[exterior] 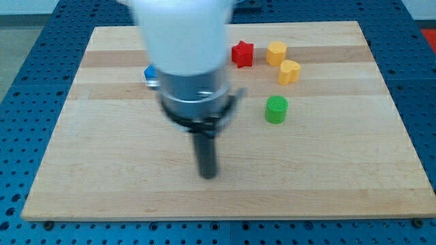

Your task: Move the green circle towards the center

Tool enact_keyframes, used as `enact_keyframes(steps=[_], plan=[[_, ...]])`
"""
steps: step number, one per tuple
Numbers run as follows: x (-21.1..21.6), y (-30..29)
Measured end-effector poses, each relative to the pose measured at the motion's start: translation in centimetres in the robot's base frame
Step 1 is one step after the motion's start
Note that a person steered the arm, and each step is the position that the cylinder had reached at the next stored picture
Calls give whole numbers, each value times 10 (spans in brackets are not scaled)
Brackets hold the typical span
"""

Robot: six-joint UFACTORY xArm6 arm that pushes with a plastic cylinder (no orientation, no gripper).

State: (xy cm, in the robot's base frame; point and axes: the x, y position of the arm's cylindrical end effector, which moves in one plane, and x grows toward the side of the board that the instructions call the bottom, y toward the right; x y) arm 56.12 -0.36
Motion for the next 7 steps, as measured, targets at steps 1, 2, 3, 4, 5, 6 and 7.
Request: enact_keyframes(steps=[1, 2, 3, 4, 5, 6, 7], plan=[[0, 77], [-14, 125], [-26, 126], [-38, 126], [-72, 126], [-86, 126], [-94, 126]])
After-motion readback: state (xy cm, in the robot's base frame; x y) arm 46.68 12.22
